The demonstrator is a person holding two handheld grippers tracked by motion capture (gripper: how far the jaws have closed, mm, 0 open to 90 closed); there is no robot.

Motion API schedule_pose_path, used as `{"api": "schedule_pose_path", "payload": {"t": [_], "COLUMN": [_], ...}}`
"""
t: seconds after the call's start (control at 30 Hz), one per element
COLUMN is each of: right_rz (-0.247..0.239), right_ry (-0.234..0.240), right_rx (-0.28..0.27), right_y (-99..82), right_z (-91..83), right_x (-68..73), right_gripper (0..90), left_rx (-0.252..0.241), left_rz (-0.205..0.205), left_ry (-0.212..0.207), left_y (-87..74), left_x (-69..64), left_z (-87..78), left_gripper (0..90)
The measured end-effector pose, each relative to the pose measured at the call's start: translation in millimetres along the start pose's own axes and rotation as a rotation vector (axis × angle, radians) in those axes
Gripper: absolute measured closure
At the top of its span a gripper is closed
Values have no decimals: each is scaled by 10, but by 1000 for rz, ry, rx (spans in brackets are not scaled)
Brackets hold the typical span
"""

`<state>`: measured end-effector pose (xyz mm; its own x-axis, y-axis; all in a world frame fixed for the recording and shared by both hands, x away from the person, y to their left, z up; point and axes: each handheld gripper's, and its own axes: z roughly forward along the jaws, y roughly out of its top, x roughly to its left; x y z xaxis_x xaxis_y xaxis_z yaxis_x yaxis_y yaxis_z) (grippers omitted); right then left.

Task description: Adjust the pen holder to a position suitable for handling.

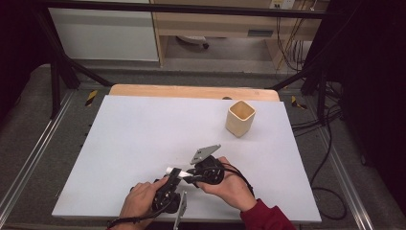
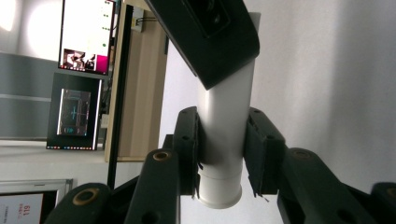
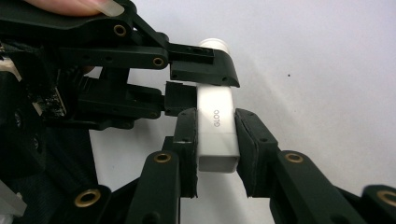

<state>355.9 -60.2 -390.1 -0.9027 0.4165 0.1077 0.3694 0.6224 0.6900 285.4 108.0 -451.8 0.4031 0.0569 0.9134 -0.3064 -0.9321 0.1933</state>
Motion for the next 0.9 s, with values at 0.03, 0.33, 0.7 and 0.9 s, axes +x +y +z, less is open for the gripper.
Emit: {"api": "schedule_pose_path", "payload": {"t": [0.03,0.33,0.7,0.9], "right_rz": [1,8,-5,-2], "right_ry": [0,-11,-23,-71], "right_rx": [0,-23,-18,-49], "right_y": [-1,-1,-37,-67], "right_z": [1,-27,-63,-93], "right_x": [0,-15,-20,-41], "right_gripper": [707,632,565,440], "left_rx": [0,1,46,58], "left_rz": [0,1,-40,-138], "left_ry": [-3,-20,-2,-10], "left_y": [-2,-34,-132,-219], "left_x": [4,10,78,164], "left_z": [1,21,43,46], "left_gripper": [686,688,688,688]}}
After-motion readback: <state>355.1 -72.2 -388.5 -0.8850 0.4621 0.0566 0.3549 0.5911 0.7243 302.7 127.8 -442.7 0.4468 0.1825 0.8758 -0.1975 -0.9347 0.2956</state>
